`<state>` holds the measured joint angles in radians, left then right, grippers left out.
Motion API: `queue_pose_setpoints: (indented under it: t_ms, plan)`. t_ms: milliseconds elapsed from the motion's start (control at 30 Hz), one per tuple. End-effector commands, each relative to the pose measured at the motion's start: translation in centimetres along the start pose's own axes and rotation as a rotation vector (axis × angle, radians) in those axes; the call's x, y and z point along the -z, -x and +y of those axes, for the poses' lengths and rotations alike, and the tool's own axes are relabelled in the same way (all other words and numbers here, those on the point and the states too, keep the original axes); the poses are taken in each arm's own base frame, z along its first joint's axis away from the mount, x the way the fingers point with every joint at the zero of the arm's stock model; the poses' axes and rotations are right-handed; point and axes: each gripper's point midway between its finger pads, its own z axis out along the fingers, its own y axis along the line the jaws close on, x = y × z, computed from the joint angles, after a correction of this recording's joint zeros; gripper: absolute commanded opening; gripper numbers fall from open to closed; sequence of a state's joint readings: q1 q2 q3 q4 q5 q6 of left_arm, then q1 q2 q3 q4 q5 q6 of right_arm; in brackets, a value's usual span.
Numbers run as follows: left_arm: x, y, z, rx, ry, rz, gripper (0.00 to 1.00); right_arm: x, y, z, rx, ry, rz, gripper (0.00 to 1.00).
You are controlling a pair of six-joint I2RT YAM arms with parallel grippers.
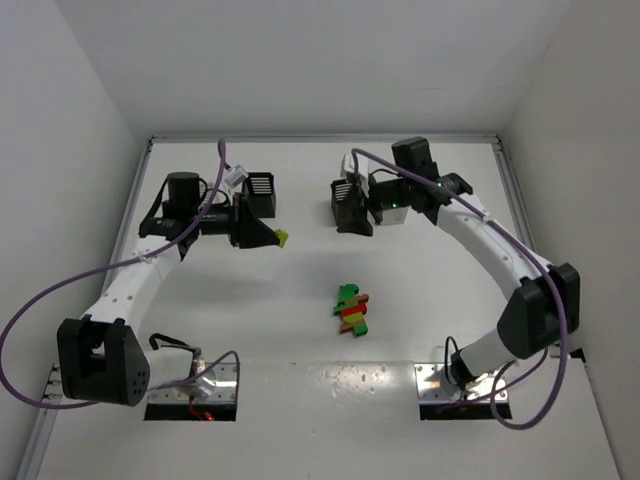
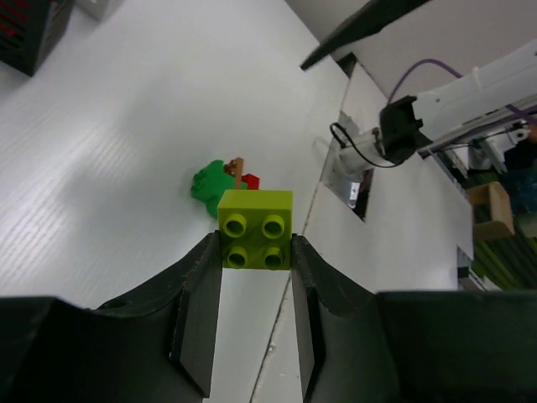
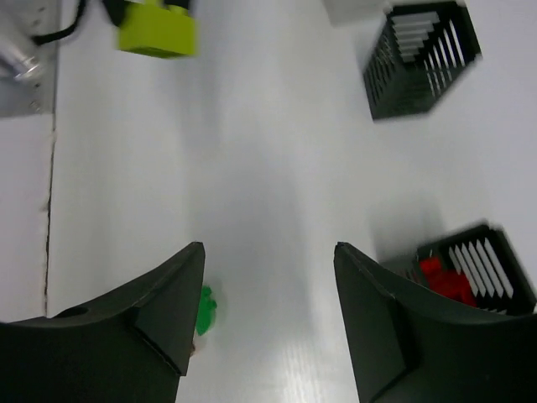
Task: Sort the legos into containers by color
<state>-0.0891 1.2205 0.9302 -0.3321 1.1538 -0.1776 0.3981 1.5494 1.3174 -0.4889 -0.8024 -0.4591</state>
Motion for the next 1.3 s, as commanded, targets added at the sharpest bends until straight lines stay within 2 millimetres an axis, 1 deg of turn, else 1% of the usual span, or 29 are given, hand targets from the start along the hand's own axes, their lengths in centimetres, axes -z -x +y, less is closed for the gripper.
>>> queue_pose_setpoints:
  t_ms: [0,33,67,100,133,200,233,267,300,333,400,433,467,500,533,567,600,633,700,733,833,900,933,1000,1067,1100,1200,1233,1267]
  plan:
    - [-0.2,-0.1,-2.9,-0.018,-0.13,0.01,0.0,-0.4,2.0,3.8,0.296,0.173,-0.123,0.64]
    - [-0.2,-0.4,-3.1,-0.017,-0.152,0.014,0.01,0.1,2.7,4.0,0.338,0.158,-0.141,0.64]
    - [-0.3,-0.8,-3.8,-0.005,-0.181,0.026,0.02,-0.2,2.5,4.7,0.363,0.165,-0.148,0.65]
    - [-0.3,-1.1,-4.0,-0.005,-0.195,0.028,0.03,-0.3,2.7,4.9,0.396,0.163,-0.162,0.66]
    - [-0.6,-1.9,-4.8,0.015,-0.239,0.054,0.03,-0.7,3.0,5.4,0.456,0.168,-0.18,0.68]
    - [-0.9,-2.5,-5.4,0.02,-0.264,0.072,0.03,-1.2,3.3,5.9,0.511,0.179,-0.183,0.69]
    - [-1.2,-2.8,-5.8,0.016,-0.28,0.086,0.03,-1.3,4.2,6.6,0.559,0.199,-0.189,0.69]
    - [-1.2,-3.1,-5.7,0.025,-0.279,0.089,0.03,-1.8,3.9,6.7,0.569,0.209,-0.176,0.69]
    - [-1.3,-3.2,-6.2,0.014,-0.29,0.095,0.03,-2.2,3.7,6.8,0.577,0.221,-0.174,0.69]
    - [-1.3,-3.2,-6.2,0.014,-0.29,0.095,0.03,-2.4,4.3,7.1,0.615,0.223,-0.178,0.69]
    - [-1.3,-3.7,-6.0,0.033,-0.289,0.1,0.03,-2.8,4.4,7.6,0.645,0.232,-0.178,0.69]
    - [-1.3,-3.7,-6.0,0.033,-0.289,0.1,0.03,-3.2,5.1,8.4,0.675,0.25,-0.191,0.69]
    - [-1.5,-4.0,-5.7,0.041,-0.288,0.104,0.03,-3.4,5.2,8.9,0.68,0.263,-0.195,0.69]
    - [-1.5,-3.9,-5.7,0.03,-0.289,0.099,0.02,-3.7,5.1,9.5,0.673,0.285,-0.189,0.69]
    - [-1.6,-3.9,-5.5,0.048,-0.288,0.104,0.02,-3.9,5.9,10.5,0.701,0.309,-0.201,0.69]
    - [-1.7,-4.0,-5.3,0.058,-0.287,0.108,0.02,-4.3,5.0,11.2,0.683,0.342,-0.18,0.69]
    - [-1.7,-3.9,-5.3,0.049,-0.288,0.104,0.01,-4.6,5.1,11.4,0.684,0.35,-0.173,0.69]
    - [-1.7,-3.9,-5.3,0.049,-0.288,0.104,0.01,-4.9,5.2,12.1,0.691,0.368,-0.178,0.69]
    - [-1.9,-4.2,-5.3,0.056,-0.294,0.114,0.01,-5.2,5.3,12.7,0.7,0.377,-0.174,0.69]
    - [-1.9,-4.2,-5.3,0.056,-0.294,0.114,0.01,-5.5,4.9,12.5,0.694,0.376,-0.162,0.69]
    - [-2.1,-4.3,-5.5,0.054,-0.302,0.121,0.01,-6.5,4.5,13.8,0.697,0.414,-0.153,0.69]
    - [-2.1,-4.3,-5.5,0.054,-0.302,0.121,0.0,-6.5,4.4,13.6,0.698,0.407,-0.145,0.69]
    - [-2.1,-4.3,-5.5,0.054,-0.302,0.121,0.0,-6.9,4.1,13.9,0.698,0.416,-0.135,0.69]
    - [-2.2,-4.4,-5.7,0.052,-0.308,0.127,0.0,-7.1,4.6,13.9,0.716,0.408,-0.141,0.69]
    - [-2.3,-4.4,-5.5,0.043,-0.298,0.124,0.0,-7.4,4.2,13.7,0.711,0.405,-0.126,0.68]
    - [-2.3,-4.4,-5.5,0.043,-0.298,0.124,0.0,-7.4,4.7,14.0,0.721,0.41,-0.134,0.68]
    - [-2.3,-4.7,-5.3,0.051,-0.288,0.126,0.0,-7.7,4.7,13.8,0.717,0.406,-0.138,0.6]
    - [-2.3,-4.7,-5.3,0.051,-0.288,0.126,0.0,-7.8,4.7,14.2,0.711,0.415,-0.138,0.54]
    - [-2.3,-4.7,-5.3,0.051,-0.288,0.126,0.0,-7.8,4.7,14.2,0.711,0.415,-0.138,0.51]
